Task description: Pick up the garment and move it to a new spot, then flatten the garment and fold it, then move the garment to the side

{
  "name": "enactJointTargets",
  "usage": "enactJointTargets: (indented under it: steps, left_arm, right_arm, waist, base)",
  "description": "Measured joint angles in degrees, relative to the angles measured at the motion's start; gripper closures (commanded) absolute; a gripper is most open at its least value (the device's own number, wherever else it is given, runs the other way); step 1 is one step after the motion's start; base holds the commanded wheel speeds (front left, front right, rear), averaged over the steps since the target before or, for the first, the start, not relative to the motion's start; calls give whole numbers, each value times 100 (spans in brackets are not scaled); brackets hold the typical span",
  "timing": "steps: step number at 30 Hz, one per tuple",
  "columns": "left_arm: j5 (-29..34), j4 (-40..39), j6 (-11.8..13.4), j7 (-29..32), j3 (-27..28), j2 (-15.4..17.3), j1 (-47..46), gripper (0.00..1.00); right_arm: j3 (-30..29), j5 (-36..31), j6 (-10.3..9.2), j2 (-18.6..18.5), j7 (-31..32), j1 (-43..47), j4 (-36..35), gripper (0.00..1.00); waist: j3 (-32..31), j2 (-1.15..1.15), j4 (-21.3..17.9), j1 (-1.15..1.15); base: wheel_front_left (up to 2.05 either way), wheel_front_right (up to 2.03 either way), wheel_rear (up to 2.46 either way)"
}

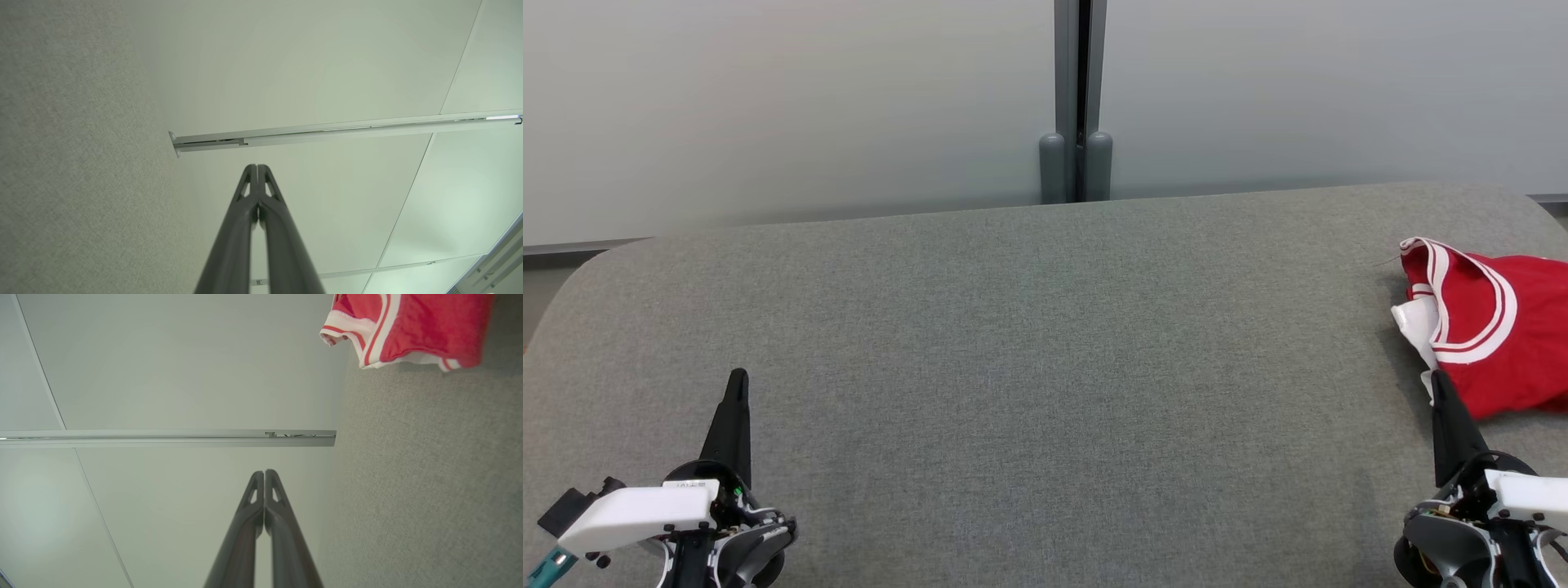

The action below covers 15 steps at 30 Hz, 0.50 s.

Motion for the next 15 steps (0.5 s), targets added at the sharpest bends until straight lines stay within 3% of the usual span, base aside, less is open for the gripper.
enactJointTargets:
  steps: [15]
  left_arm:
    - [0,0,0,0,0,0,0,100]
  right_arm:
    - [-13,-7,0,5,15,-1,1,100]
  waist:
    - [0,0,0,0]
  base:
    - [0,0,0]
